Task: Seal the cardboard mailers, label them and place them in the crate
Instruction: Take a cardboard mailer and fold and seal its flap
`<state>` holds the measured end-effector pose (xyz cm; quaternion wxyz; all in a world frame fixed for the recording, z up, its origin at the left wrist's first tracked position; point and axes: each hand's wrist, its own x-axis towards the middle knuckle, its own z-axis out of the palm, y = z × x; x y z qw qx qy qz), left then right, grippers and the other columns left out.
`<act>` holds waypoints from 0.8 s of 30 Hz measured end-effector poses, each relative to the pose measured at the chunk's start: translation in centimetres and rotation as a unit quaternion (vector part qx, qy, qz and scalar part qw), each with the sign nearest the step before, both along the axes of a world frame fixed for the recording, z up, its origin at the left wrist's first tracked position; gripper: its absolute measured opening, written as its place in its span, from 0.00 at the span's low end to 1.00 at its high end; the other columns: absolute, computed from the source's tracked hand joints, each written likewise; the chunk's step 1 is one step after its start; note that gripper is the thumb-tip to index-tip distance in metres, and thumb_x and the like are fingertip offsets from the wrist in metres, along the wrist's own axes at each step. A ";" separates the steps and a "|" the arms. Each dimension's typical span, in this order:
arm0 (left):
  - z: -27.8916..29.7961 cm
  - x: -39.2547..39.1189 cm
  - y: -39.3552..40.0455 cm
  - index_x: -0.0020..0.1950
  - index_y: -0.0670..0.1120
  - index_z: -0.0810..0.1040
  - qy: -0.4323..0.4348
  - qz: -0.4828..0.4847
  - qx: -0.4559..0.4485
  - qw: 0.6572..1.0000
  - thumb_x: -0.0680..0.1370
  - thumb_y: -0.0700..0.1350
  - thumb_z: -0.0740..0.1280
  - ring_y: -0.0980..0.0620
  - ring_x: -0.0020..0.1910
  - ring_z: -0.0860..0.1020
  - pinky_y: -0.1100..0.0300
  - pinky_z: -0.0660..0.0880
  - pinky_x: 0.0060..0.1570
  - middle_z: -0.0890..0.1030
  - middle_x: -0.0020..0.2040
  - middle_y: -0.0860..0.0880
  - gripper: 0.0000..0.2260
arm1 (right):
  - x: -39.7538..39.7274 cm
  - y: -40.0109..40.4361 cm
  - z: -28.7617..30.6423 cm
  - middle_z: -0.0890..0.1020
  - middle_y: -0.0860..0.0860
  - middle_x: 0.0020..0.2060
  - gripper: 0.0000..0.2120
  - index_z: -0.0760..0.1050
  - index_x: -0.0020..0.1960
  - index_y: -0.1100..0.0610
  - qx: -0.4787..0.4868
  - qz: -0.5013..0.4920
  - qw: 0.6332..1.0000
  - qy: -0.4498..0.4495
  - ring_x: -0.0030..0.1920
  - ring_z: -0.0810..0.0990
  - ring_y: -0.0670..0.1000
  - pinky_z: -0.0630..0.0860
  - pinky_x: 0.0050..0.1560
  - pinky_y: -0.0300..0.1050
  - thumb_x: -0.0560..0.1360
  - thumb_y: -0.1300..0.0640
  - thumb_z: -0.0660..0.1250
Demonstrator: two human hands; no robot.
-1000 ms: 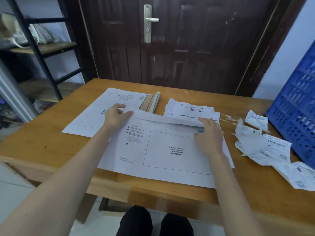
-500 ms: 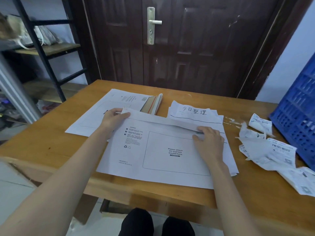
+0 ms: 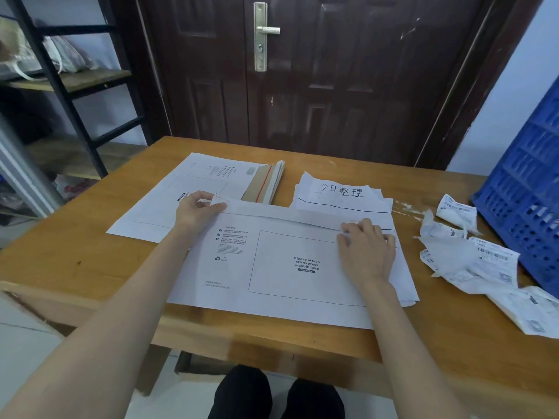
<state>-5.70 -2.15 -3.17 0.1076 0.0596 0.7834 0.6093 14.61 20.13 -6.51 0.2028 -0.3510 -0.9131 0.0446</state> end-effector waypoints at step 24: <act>-0.2 1.6 1.4 0.63 0.44 0.67 0.128 0.005 -0.113 0.985 0.72 0.47 0.74 0.51 0.47 0.77 0.61 0.73 0.42 0.76 0.53 0.47 0.25 | -0.2 0.1 -0.9 0.77 0.51 0.51 0.10 0.77 0.55 0.55 0.015 0.003 0.996 0.087 0.53 0.73 0.54 0.61 0.55 0.48 0.79 0.59 0.59</act>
